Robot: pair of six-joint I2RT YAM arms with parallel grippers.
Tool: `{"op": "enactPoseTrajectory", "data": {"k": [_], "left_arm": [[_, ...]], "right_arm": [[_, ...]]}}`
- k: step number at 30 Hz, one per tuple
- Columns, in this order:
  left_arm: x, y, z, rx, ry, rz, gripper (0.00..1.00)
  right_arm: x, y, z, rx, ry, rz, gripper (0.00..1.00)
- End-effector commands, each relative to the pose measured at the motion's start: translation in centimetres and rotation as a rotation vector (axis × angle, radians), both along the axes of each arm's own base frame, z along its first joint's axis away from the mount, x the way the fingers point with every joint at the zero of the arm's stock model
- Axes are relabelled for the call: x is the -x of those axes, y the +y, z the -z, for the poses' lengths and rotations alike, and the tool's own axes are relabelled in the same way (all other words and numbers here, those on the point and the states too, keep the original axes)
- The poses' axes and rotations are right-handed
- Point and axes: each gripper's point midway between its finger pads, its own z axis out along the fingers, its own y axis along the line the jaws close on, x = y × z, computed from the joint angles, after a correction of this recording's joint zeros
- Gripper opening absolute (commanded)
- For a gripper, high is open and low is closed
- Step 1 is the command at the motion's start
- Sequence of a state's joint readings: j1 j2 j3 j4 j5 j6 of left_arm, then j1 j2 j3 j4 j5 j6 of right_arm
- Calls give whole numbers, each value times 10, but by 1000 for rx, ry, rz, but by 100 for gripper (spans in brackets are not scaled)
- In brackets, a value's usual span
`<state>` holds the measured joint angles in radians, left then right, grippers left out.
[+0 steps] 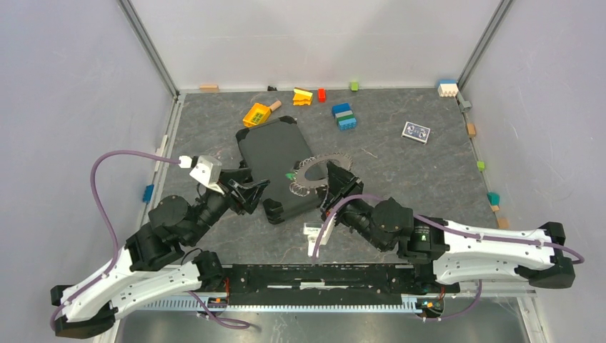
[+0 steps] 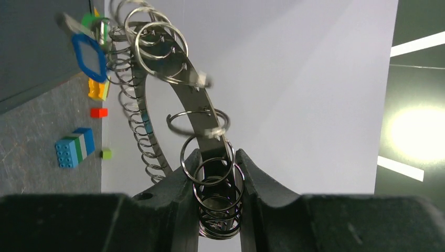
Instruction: Remove the keys from the keyring
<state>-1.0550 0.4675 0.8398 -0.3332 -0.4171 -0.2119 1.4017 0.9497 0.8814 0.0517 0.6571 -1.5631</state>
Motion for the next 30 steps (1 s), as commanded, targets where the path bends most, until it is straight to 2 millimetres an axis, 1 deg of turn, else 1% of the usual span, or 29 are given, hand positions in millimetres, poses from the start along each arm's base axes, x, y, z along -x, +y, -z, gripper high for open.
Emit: {"op": "enactPoseTrajectory", "data": {"k": [1,3,4,5,7,8,9,10,12,13,14,15,19,23,26,30], "left_arm": [[-2,3,-15,94,-3,-24,67],[0,4,-18,105,-9,-20,66],[0,5,-20,113,-13,-19,66],[0,5,-20,114,-14,-19,66],[0,5,-22,120,-17,-18,65],[0,4,-22,121,-18,-16,65],[0,3,-22,121,-18,-13,65],[1,3,-22,122,-17,-9,65],[2,1,-23,128,-16,0,65],[3,1,-24,132,-17,9,65],[4,0,-24,135,-19,16,65],[6,0,-24,138,-22,24,65],[11,-3,-26,144,-46,65,62],[22,-11,-31,162,-74,139,62],[33,-21,-33,173,-108,228,61],[49,-37,-36,171,-149,353,61]], "right_arm": [[-6,-26,-30,-127,-43,51,0],[-18,-43,-31,-152,-45,100,0],[-16,-45,-36,-181,-35,86,0],[-12,-42,-41,-208,-24,47,0],[10,-23,-49,-255,23,-85,0],[24,-10,-50,-262,41,-157,0],[34,-2,-49,-260,50,-203,0],[37,1,-47,-255,47,-215,0],[26,-8,-41,-215,1,-123,0],[15,-18,-35,-190,-27,-49,0],[8,-25,-33,-172,-49,-14,0],[6,-28,-34,-178,-51,-10,0],[20,-29,-55,-280,-11,-123,0],[19,-35,-62,-275,-47,-105,0],[20,-36,-67,-265,-84,-108,0],[27,-36,-81,-300,-126,-148,0]]}}
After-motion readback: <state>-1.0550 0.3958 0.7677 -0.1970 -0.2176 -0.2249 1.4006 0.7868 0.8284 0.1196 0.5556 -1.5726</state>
